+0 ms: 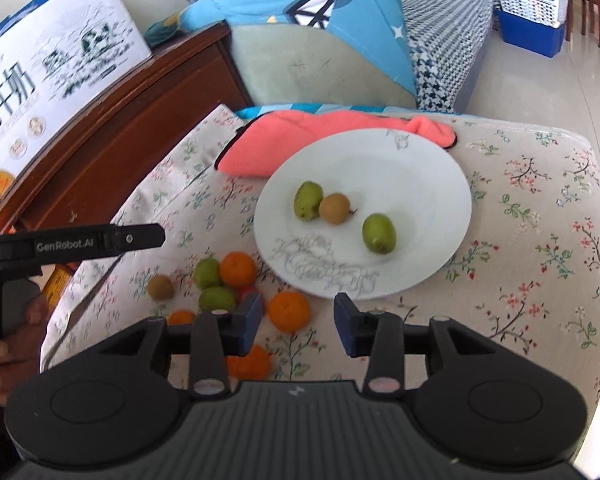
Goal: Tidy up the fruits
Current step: 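Grasp a brown kiwi-like fruit with the left gripper while the right gripper grasps another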
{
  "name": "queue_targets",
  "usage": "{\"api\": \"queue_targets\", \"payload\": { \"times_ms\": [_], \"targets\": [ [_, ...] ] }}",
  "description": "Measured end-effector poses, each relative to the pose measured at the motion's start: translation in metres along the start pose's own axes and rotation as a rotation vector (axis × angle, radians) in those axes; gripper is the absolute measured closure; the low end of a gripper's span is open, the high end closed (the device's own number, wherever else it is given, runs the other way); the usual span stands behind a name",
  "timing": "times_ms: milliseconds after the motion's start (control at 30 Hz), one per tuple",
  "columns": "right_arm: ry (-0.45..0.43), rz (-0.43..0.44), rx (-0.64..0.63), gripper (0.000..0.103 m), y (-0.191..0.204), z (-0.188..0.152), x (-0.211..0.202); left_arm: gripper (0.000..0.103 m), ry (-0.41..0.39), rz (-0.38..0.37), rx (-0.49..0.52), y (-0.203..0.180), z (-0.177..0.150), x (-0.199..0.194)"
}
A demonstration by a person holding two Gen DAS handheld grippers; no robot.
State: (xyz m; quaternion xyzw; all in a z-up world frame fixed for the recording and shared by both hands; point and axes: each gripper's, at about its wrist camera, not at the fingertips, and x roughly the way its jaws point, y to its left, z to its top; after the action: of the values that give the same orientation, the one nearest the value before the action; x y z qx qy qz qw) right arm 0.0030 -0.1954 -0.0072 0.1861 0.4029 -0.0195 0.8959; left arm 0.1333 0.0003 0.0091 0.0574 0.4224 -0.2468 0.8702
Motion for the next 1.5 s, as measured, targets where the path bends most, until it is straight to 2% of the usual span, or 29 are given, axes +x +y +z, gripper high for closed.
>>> {"api": "queue_targets", "payload": {
  "times_ms": [133, 400, 867, 1233, 1367, 1500],
  "targets": [
    [0.042, 0.02, -0.031, 0.061, 0.008, -0.015, 0.001, 0.023, 0.019, 0.031, 0.018, 0.006, -0.011, 0.002],
    [0.116, 0.061, -0.092, 0.056, 0.021, -0.034, 0.006, 0.025, 0.068, 0.105, -0.031, 0.029, -0.016, 0.016],
    [0.219, 0.077, -0.207, 0.051, 0.038, -0.057, 0.018, 0.026, 0.117, 0.098, 0.05, 0.015, -0.031, 0.036],
    [0.201, 0.027, -0.31, 0.05, 0.048, -0.064, 0.024, 0.041, 0.122, 0.11, 0.031, 0.017, -0.031, 0.045],
    [0.185, 0.002, -0.36, 0.057, 0.053, -0.066, 0.024, 0.052, 0.11, 0.099, 0.039, 0.016, -0.03, 0.045],
    [0.173, -0.007, -0.38, 0.074, 0.054, -0.066, 0.024, 0.063, 0.098, 0.093, 0.057, 0.012, -0.031, 0.042]
  ]
}}
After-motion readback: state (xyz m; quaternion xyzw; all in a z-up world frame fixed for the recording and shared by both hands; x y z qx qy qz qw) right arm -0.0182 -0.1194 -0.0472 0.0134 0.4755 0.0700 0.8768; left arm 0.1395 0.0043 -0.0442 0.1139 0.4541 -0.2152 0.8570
